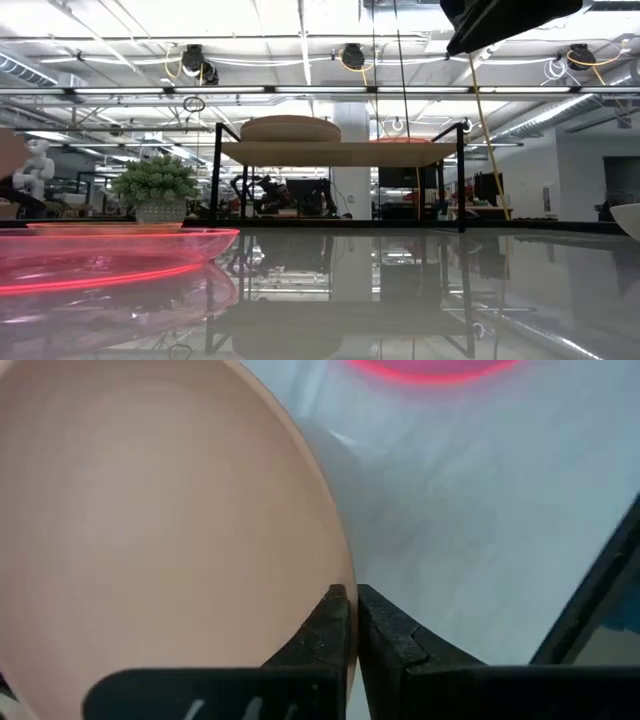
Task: Place and stack plates onto a shelf
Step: Stack the light brown plate on top of the light brown plate, then stack the pink plate on top of the orange transparent plate
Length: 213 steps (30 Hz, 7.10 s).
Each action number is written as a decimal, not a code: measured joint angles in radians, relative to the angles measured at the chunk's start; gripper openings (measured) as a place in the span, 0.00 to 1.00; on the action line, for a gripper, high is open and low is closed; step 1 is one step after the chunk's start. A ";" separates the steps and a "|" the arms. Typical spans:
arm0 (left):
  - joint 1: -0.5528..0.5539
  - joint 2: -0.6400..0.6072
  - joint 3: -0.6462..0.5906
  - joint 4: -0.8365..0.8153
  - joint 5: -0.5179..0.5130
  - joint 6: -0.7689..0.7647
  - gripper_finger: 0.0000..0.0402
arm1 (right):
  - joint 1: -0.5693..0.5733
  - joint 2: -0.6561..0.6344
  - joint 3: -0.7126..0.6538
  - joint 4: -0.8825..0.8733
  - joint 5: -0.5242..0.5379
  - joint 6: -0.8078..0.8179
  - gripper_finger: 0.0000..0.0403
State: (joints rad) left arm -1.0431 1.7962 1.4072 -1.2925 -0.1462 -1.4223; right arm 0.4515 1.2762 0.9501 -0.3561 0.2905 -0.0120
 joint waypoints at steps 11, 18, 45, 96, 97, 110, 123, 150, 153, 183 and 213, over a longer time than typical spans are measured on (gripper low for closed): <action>0.047 0.000 0.134 -0.104 -0.141 0.226 0.03 | 0.000 -0.008 0.000 0.000 0.000 -0.001 0.22; 0.173 0.000 0.147 -0.117 -0.211 0.492 0.03 | 0.000 -0.010 0.000 0.000 -0.001 0.000 0.22; 0.830 -0.251 0.147 0.099 -0.347 1.679 0.03 | 0.001 -0.160 0.000 -0.099 0.002 -0.079 0.22; 1.447 -0.177 0.147 0.439 0.037 2.131 0.06 | -0.002 -0.171 0.000 -0.125 0.106 -0.220 0.22; 1.447 -0.177 0.147 0.437 0.037 2.131 0.06 | -0.002 -0.171 0.000 -0.127 0.106 -0.220 0.22; 1.447 -0.176 0.146 0.430 0.049 2.102 0.08 | -0.002 -0.171 0.000 -0.130 0.105 -0.217 0.22; 1.447 -0.176 0.146 0.430 0.049 2.081 0.23 | -0.002 -0.171 0.000 -0.129 0.105 -0.217 0.22; 1.202 -0.329 0.090 0.373 0.064 1.649 0.39 | -0.001 -0.167 -0.001 -0.076 0.101 -0.172 0.22; 1.126 -0.368 0.032 0.377 0.062 1.589 0.39 | -0.001 -0.163 -0.001 -0.069 0.097 -0.153 0.22; 0.455 -0.423 -0.371 0.709 -0.242 1.040 0.39 | -0.013 0.356 -0.044 0.743 -0.113 -0.240 0.22; 0.123 -0.423 -0.635 0.774 -0.300 0.609 0.39 | -0.003 0.823 0.335 0.539 -0.230 -0.599 0.29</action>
State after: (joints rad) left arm -0.9206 1.3731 0.7722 -0.5184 -0.4465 -0.8137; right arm 0.4480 2.0991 1.2846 0.1832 0.0606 -0.6111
